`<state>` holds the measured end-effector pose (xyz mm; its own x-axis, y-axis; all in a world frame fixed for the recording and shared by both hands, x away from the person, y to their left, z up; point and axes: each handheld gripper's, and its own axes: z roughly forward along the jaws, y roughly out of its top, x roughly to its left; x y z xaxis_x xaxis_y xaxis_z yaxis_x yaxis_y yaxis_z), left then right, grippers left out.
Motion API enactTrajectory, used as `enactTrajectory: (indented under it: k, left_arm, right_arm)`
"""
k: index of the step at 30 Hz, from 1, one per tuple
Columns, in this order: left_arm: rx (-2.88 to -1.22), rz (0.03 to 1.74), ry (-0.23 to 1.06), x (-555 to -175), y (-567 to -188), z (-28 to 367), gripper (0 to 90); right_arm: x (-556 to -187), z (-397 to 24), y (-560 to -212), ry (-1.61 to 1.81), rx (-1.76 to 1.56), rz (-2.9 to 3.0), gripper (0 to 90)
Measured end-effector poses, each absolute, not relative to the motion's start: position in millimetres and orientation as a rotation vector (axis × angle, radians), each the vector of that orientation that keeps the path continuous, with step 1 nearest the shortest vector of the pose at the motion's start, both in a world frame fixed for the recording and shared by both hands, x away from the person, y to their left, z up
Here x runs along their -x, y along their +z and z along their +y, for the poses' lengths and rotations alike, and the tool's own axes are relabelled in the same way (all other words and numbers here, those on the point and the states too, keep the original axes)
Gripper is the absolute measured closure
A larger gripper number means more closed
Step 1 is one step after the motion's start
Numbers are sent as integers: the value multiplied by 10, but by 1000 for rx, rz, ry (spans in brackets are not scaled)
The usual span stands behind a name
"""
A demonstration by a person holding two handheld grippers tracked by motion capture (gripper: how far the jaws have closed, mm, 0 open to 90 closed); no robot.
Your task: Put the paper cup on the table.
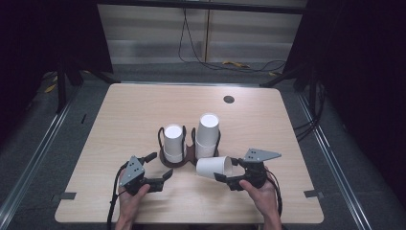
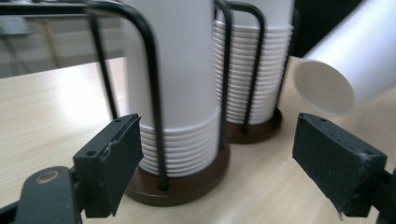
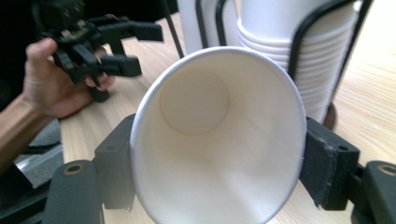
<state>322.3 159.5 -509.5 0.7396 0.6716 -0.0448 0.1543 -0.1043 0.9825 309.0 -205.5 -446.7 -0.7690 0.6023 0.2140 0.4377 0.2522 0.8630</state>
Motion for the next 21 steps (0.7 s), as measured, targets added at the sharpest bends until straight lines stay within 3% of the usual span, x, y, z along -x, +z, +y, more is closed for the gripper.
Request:
enactTrajectory:
  k: [21]
  left_arm:
    - [-1574,677,569,-3164,-5115,1629,161]
  right_arm:
    - [-3128,-2380,-4241,1262,-1193,2342,249]
